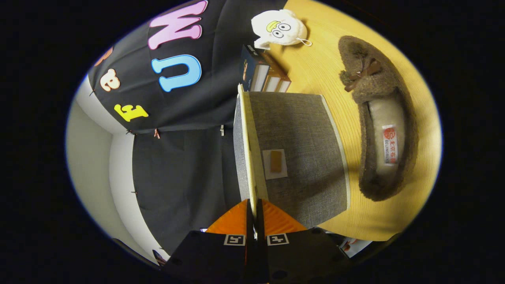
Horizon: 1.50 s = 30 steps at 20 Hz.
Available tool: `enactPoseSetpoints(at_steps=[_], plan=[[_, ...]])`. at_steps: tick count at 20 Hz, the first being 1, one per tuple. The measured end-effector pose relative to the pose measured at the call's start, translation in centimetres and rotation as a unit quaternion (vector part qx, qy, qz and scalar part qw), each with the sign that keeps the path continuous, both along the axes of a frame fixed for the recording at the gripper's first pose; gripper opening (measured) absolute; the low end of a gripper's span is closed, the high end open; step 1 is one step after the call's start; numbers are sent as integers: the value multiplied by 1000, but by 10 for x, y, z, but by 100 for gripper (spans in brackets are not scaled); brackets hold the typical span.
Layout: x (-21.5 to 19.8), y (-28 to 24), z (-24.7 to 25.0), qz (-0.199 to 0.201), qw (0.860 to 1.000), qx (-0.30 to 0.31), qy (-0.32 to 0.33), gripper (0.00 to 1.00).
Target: Open the storage box then place both shoes into the box .Put the left shoe in first, then the right shoe, with the right side of both shoes facing outward in a uniform manner.
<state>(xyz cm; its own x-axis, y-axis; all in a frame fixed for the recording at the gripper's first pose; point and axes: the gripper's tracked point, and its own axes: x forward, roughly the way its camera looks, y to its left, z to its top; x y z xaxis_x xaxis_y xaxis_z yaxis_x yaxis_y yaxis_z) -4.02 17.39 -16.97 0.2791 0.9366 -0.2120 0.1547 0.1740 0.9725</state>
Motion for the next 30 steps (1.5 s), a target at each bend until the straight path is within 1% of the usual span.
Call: enactPoseSetpoints(at_steps=[4, 6, 8, 14, 17, 20, 22, 24, 27, 30], plan=[[2, 16, 35, -5, 1000, 9, -25, 5], [11, 26, 57, -20, 999, 20, -35, 5], [16, 39, 79, -23, 998, 34, -40, 5], [14, 99, 135, 6, 995, 44, -86, 5], [6, 139, 151, 40, 992, 39, -112, 5], [-4, 183, 154, 74, 985, 17, -152, 5], [-10, 211, 153, 90, 982, 8, -165, 5], [-12, 238, 146, 100, 982, 2, -158, 5], [-8, 272, 130, 104, 979, -20, -175, 5], [-10, 298, 121, 110, 978, -34, -174, 5]])
